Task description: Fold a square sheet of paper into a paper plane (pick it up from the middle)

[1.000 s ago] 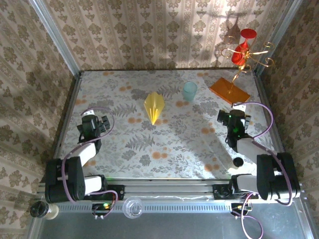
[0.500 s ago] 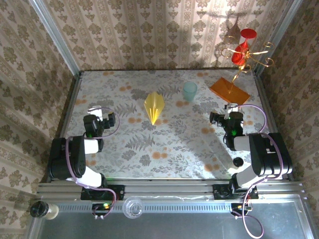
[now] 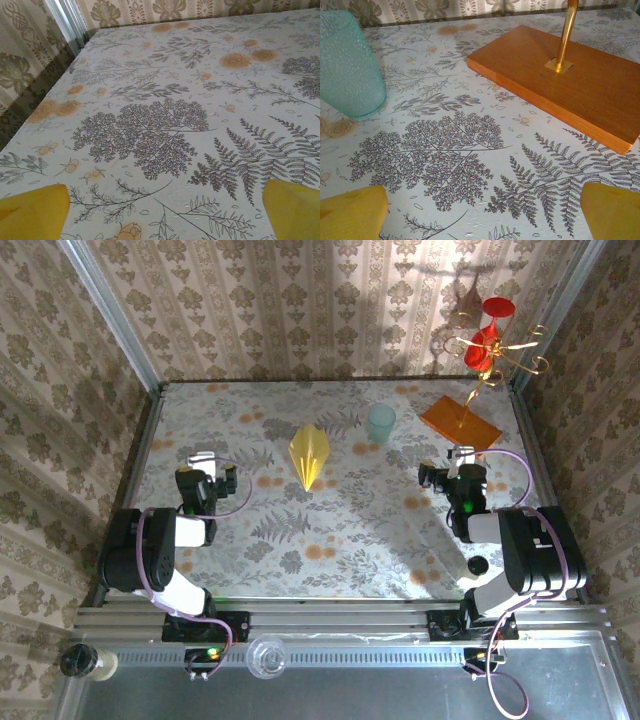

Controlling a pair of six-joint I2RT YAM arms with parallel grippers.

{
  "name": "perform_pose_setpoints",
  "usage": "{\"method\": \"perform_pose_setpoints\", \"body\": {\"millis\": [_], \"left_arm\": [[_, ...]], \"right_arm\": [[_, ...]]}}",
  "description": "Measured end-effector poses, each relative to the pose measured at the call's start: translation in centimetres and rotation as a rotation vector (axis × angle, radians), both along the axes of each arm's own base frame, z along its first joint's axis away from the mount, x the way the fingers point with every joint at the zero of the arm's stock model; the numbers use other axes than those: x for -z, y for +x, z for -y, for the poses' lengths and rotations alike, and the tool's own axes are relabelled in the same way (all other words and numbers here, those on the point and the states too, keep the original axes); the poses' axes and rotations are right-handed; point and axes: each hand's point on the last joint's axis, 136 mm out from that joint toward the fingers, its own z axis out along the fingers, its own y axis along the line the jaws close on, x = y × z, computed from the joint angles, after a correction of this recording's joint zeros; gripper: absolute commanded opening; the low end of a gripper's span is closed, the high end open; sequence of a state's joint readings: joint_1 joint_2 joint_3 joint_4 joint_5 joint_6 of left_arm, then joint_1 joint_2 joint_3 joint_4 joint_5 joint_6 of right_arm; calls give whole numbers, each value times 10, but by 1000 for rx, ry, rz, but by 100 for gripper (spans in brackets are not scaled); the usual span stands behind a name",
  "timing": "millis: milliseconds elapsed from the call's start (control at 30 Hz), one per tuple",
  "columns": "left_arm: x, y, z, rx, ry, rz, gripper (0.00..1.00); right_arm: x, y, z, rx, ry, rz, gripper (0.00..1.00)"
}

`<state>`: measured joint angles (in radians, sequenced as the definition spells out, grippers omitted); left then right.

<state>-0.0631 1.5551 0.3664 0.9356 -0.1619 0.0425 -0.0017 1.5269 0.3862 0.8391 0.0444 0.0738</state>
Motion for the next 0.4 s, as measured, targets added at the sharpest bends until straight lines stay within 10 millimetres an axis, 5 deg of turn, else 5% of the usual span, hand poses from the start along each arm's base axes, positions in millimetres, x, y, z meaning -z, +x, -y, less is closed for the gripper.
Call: {"method": "perform_pose_setpoints", "body": {"millis": [400], "left_arm": [[-1, 0, -6, -19, 11, 5, 100]], "right_arm": [[0, 0, 0, 0, 0, 0, 100]]}}
